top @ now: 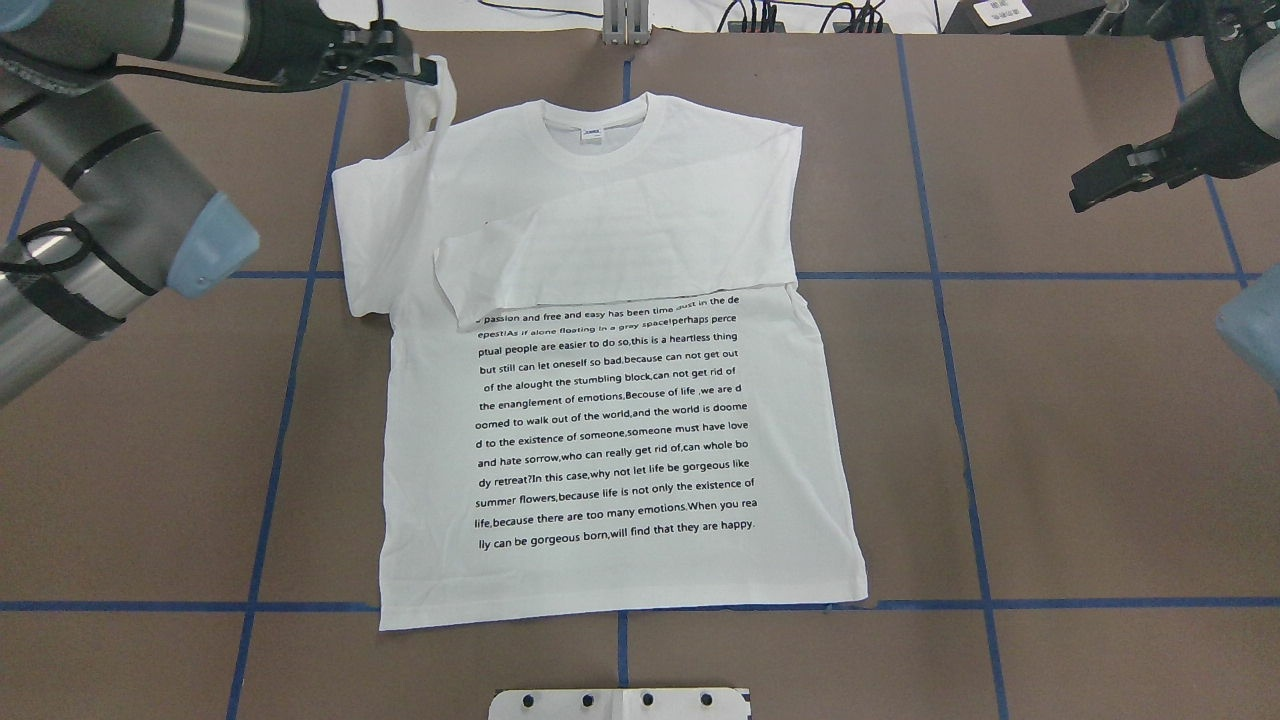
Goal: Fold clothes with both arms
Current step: 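Grasp the sleeve with the left gripper and fold it across the shirt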
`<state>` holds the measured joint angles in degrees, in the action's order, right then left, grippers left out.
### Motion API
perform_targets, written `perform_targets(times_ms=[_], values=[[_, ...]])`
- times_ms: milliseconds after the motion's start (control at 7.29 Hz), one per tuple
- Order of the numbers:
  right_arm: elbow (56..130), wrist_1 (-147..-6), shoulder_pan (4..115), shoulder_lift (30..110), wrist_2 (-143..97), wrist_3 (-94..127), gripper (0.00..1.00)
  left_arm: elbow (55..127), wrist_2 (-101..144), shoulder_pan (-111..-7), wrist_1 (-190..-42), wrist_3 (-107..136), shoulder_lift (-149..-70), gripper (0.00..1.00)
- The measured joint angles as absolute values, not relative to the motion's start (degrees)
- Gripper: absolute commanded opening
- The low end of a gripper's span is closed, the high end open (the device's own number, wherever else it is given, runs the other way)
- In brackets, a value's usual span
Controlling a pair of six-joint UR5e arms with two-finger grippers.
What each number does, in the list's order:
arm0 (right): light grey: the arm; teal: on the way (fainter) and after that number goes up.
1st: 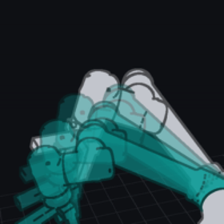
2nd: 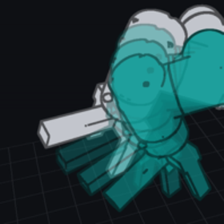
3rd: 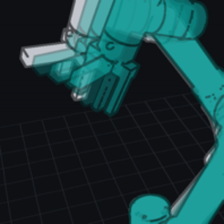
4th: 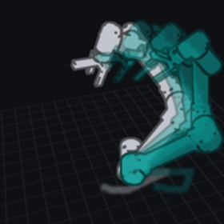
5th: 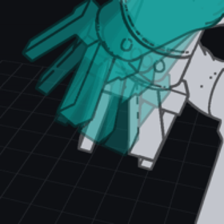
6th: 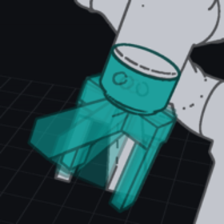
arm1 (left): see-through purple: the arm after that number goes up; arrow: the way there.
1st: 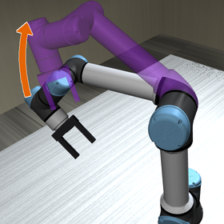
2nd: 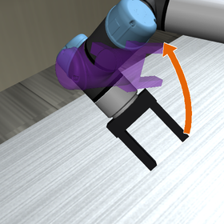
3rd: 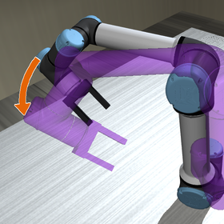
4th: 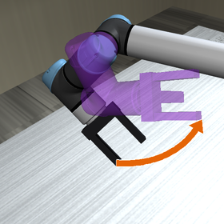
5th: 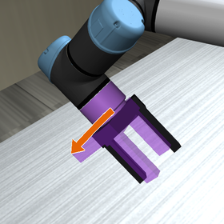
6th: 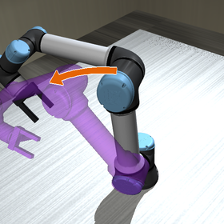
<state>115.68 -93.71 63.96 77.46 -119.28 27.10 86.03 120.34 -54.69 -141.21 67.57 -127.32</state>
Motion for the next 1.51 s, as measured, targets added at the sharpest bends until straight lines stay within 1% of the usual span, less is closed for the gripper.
perform_targets(times_ms=[274, 548, 686, 823, 1097, 1234, 1371, 1508], values=[[115.6, -93.8, 64.0, 77.5, -119.4, 27.4, 1.00, 85.2, 114.6, -48.2, -138.2, 68.4, -132.4, 0.00], [115.6, -93.8, 64.0, 77.5, -119.7, 27.9, 1.00, 81.2, 108.7, -41.7, -137.8, 70.1, -137.2, 0.00], [115.6, -93.8, 64.0, 77.5, -119.7, 28.0, 1.00, 78.9, 106.5, -39.0, -137.8, 70.6, -138.9, 0.33], [115.5, -93.8, 64.0, 77.5, -119.7, 28.0, 1.00, 77.4, 105.1, -37.1, -137.9, 70.8, -139.6, 0.99], [115.5, -93.8, 64.0, 77.5, -119.7, 28.0, 1.00, 74.6, 102.7, -34.0, -138.1, 71.5, -140.1, 1.00], [115.4, -93.8, 63.9, 77.2, -119.7, 28.1, 1.00, 74.7, 101.2, -32.9, -137.2, 71.3, -140.2, 1.00], [115.0, -93.7, 63.6, 76.3, -119.7, 29.4, 1.00, 76.7, 101.8, -32.7, -133.3, 69.1, -140.1, 1.00], [113.8, -93.7, 62.4, 73.8, -119.6, 32.7, 1.00, 80.6, 103.2, -33.4, -127.1, 64.5, -139.2, 1.00]])
